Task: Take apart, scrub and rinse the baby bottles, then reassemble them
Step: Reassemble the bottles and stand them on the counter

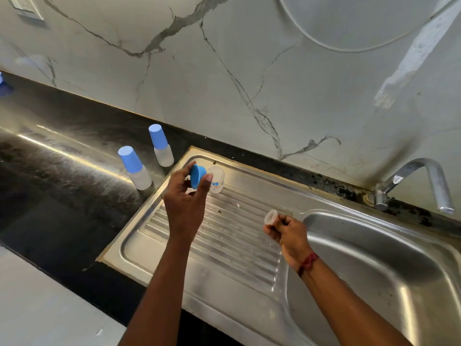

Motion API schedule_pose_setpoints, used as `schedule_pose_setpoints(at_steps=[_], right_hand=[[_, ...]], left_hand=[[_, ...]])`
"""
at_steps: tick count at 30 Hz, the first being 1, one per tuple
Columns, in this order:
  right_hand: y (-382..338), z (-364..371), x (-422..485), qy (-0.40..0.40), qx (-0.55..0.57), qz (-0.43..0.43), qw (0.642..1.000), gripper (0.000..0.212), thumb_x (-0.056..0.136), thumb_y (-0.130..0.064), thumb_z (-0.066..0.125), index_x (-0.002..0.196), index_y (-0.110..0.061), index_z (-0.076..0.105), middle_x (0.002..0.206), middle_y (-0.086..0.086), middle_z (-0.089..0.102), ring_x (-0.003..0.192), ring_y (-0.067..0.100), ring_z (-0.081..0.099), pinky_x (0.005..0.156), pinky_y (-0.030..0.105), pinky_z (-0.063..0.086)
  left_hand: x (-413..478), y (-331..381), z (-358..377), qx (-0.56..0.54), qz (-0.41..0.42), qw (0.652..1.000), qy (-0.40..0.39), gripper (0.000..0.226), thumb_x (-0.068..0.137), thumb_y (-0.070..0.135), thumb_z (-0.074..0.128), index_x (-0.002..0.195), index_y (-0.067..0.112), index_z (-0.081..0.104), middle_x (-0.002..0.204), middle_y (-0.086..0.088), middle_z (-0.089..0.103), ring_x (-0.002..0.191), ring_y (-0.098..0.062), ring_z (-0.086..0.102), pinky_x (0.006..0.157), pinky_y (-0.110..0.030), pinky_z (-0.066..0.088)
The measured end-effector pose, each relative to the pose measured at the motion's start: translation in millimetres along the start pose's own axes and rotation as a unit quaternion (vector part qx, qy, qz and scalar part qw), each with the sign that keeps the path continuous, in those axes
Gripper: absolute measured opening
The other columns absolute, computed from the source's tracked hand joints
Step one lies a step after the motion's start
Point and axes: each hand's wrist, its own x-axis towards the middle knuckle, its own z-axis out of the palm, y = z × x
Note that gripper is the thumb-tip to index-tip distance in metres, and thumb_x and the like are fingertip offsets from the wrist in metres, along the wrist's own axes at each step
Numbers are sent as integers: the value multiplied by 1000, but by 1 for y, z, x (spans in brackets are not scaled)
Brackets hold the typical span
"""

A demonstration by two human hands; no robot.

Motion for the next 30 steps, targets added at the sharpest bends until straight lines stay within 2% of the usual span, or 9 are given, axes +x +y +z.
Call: schedule_pose_setpoints(at_steps=[4,8,11,16,18,21,25,27,30], right_hand=[[-9,15,-1,-94,-22,-20,995,10,95,-2,58,99,0,66,98,18,71,87,27,71,70,29,60],[-10,22,-1,-136,-67,-30,988,15,97,-5,56,109,0,64,104,22,69,88,30,71,74,37,60],[-6,21,-6,-161,-68,-14,985,19,97,-2,55,113,-8,64,100,17,72,80,26,72,72,37,61],[-5,16,-13,-170,-4,23,985,21,94,6,55,109,-3,65,98,16,73,88,26,73,76,35,60],[-6,14,-13,-164,25,43,985,19,93,5,57,109,-1,64,96,16,72,88,27,71,77,37,60],[-7,15,-14,-120,4,35,992,13,87,-4,69,97,-9,61,88,11,68,79,22,68,66,32,58],[-6,15,-12,-114,-32,13,993,15,87,-4,70,93,-10,58,85,11,66,78,25,66,61,28,57],[-6,14,-12,-122,-47,5,991,14,88,-4,70,98,-6,60,90,13,68,81,28,68,62,27,57],[-6,16,-12,-113,-91,-31,989,14,87,-1,70,99,-1,63,97,11,70,83,27,71,63,27,58]], left_hand=[[-29,-14,18,3,-80,994,-79,52,77,43,71,124,24,61,115,-1,69,104,-19,68,88,-47,59],[-46,-35,33,-30,-129,984,-122,44,76,40,73,118,37,61,116,1,70,110,-14,67,95,-44,56],[-50,-41,34,-88,-188,968,-144,41,77,29,74,116,35,63,116,2,71,113,-20,67,93,-43,57],[-55,-52,36,-38,-210,965,-152,45,80,12,81,117,32,66,118,3,69,110,-20,67,94,-46,56],[-54,-55,35,15,-208,967,-150,51,75,26,86,121,32,65,122,6,65,111,-21,66,92,-45,58],[-57,-56,34,83,-187,965,-162,63,63,49,84,119,28,62,119,3,64,107,-20,65,88,-42,60],[-59,-57,33,58,-213,958,-185,46,71,22,88,103,22,55,102,-8,62,84,-22,68,67,-30,62],[-58,-58,33,69,-220,954,-192,46,74,19,86,103,21,50,100,-11,62,75,-20,67,60,-24,58],[-56,-59,31,90,-225,951,-192,50,74,23,87,106,22,48,99,-5,62,79,-19,65,65,-29,60]])
